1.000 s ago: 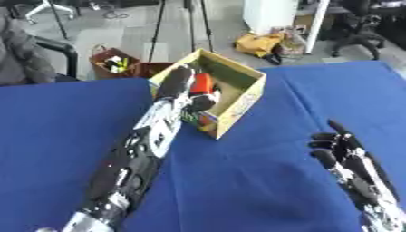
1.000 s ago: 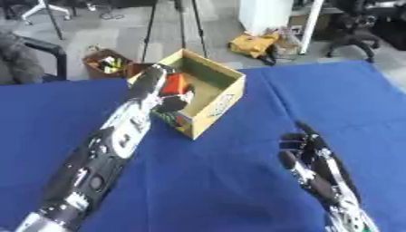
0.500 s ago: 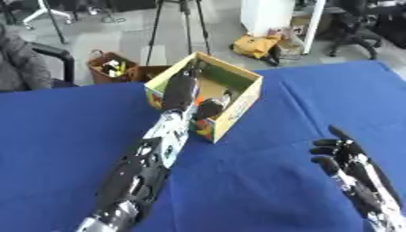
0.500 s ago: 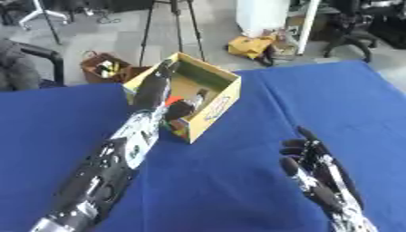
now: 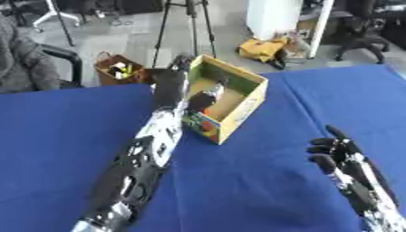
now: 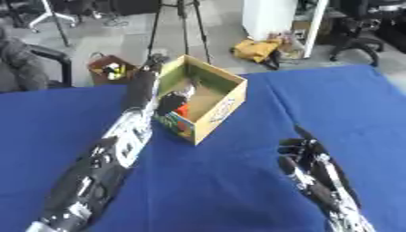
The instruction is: Pick up objects on the table and place them in the box.
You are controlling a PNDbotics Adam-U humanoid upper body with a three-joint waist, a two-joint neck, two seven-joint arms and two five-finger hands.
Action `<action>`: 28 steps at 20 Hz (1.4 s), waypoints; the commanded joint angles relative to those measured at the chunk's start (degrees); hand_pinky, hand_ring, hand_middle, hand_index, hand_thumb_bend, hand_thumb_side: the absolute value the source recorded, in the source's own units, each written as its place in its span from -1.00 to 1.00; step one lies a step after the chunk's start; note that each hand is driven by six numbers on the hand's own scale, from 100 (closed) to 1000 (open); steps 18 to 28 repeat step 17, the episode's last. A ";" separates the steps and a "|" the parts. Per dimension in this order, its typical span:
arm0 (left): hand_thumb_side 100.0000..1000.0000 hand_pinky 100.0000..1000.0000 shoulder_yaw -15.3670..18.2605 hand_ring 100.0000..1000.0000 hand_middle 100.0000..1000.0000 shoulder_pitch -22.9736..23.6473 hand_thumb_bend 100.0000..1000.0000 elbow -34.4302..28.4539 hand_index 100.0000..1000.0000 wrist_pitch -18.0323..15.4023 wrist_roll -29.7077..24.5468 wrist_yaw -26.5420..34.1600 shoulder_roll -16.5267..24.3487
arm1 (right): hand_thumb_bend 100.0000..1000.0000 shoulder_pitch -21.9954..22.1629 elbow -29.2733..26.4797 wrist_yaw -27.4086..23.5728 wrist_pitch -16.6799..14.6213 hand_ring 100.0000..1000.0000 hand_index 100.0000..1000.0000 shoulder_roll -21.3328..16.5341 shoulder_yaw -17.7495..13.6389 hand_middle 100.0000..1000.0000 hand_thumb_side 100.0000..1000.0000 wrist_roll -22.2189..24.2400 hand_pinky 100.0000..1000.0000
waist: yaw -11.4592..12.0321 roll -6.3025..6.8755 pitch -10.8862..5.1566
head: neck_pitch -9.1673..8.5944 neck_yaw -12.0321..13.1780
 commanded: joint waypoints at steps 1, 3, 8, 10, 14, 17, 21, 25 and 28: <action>0.96 0.30 -2.12 0.40 0.51 1.87 -0.45 -8.76 0.66 -3.02 -1.92 15.35 4.18 | 0.14 -0.23 -0.38 -0.19 -0.16 0.36 1.00 -0.47 -0.79 0.33 0.07 -0.56 0.27 | 0.86 -0.18 -1.21 | 0.46 -1.11; 1.00 0.25 -3.18 0.32 0.44 4.72 -0.46 -14.18 0.63 -4.28 -3.69 24.17 6.61 | 0.14 -0.16 -0.31 -0.12 -0.20 0.36 1.00 -0.55 -0.96 0.33 0.07 -0.76 0.27 | 1.87 -0.08 -1.31 | 0.62 -1.69; 1.00 0.19 -4.05 0.21 0.34 12.45 -0.51 -26.13 0.61 -4.73 -8.26 40.62 11.89 | 0.13 -0.12 -0.30 -0.05 -0.30 0.36 1.00 -0.69 -1.21 0.33 0.08 -1.09 0.27 | 3.58 -0.07 -1.53 | 0.73 -2.44; 1.00 0.16 -4.00 0.19 0.31 15.37 -0.52 -29.62 0.60 -4.90 -10.23 44.76 13.34 | 0.12 -0.04 -0.33 -0.22 -0.32 0.36 1.00 -0.73 -1.30 0.33 0.09 -1.22 0.27 | 4.02 -0.17 -1.56 | 0.82 -2.71; 1.00 0.15 -3.45 0.19 0.31 21.44 -0.56 -33.54 0.58 -5.11 -13.61 48.91 15.29 | 0.12 0.01 -0.45 -0.25 -0.32 0.36 1.00 -0.89 -1.57 0.33 0.09 -1.44 0.27 | 4.90 -0.29 -1.73 | 0.96 -2.93; 1.00 0.15 -2.75 0.19 0.31 24.55 -0.51 -34.49 0.58 -5.68 -15.16 50.63 15.35 | 0.12 -0.11 -0.63 -0.33 -0.32 0.36 1.00 -1.02 -1.56 0.33 0.09 -1.43 0.27 | 5.50 -0.45 -1.82 | 1.13 -2.81; 1.00 0.15 -2.75 0.19 0.31 24.55 -0.51 -34.49 0.58 -5.68 -15.16 50.63 15.35 | 0.12 -0.11 -0.63 -0.33 -0.32 0.36 1.00 -1.02 -1.56 0.33 0.09 -1.43 0.27 | 5.50 -0.45 -1.82 | 1.13 -2.81; 1.00 0.15 -2.75 0.19 0.31 24.55 -0.51 -34.49 0.58 -5.68 -15.16 50.63 15.35 | 0.12 -0.11 -0.63 -0.33 -0.32 0.36 1.00 -1.02 -1.56 0.33 0.09 -1.43 0.27 | 5.50 -0.45 -1.82 | 1.13 -2.81; 1.00 0.15 -2.75 0.19 0.31 24.55 -0.51 -34.49 0.58 -5.68 -15.16 50.63 15.35 | 0.12 -0.11 -0.63 -0.33 -0.32 0.36 1.00 -1.02 -1.56 0.33 0.09 -1.43 0.27 | 5.50 -0.45 -1.82 | 1.13 -2.81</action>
